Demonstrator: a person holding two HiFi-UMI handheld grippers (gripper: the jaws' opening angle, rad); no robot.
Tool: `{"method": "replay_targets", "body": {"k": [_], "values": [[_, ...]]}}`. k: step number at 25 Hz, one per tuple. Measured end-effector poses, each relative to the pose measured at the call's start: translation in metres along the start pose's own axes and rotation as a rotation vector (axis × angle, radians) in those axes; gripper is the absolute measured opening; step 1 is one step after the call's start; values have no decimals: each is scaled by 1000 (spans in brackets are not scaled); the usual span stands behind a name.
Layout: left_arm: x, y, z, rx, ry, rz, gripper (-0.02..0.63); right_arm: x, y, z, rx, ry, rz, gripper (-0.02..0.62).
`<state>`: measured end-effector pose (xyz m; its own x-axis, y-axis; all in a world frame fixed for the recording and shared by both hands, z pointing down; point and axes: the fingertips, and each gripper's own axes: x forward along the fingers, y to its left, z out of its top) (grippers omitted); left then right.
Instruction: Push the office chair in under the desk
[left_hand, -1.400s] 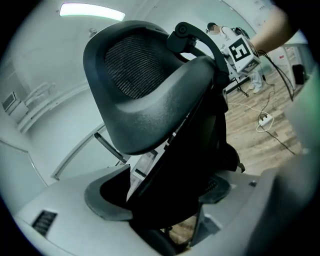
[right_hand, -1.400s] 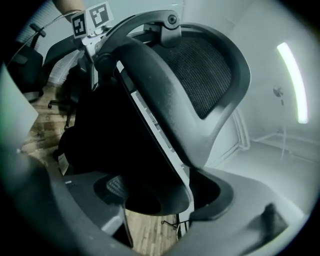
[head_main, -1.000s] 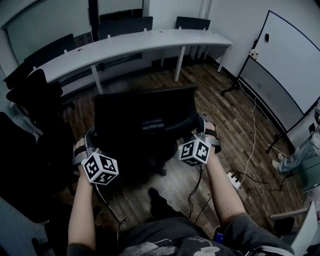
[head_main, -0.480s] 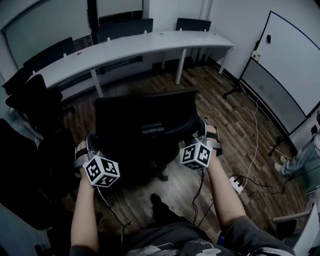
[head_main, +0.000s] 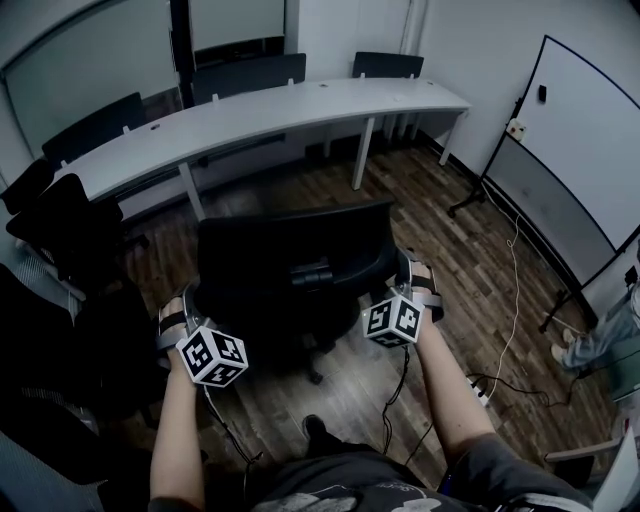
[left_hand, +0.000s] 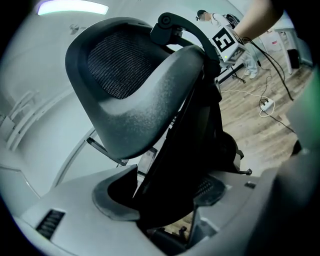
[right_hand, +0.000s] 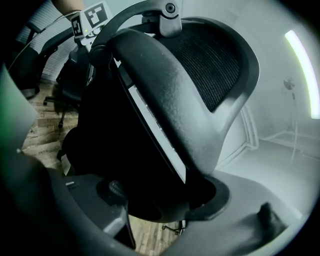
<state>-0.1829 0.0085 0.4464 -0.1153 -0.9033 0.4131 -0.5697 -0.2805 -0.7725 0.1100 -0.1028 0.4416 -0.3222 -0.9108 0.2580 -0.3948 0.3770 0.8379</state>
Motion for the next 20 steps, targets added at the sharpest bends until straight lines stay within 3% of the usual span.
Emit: {"method": "replay_targets", "body": {"k": [5, 20], "values": [[41, 14, 10, 3, -7, 18, 295, 46, -15, -4, -4, -12, 5, 305], [171, 80, 12, 8, -19, -30, 295, 169, -41, 16, -18, 13, 18, 301]]}}
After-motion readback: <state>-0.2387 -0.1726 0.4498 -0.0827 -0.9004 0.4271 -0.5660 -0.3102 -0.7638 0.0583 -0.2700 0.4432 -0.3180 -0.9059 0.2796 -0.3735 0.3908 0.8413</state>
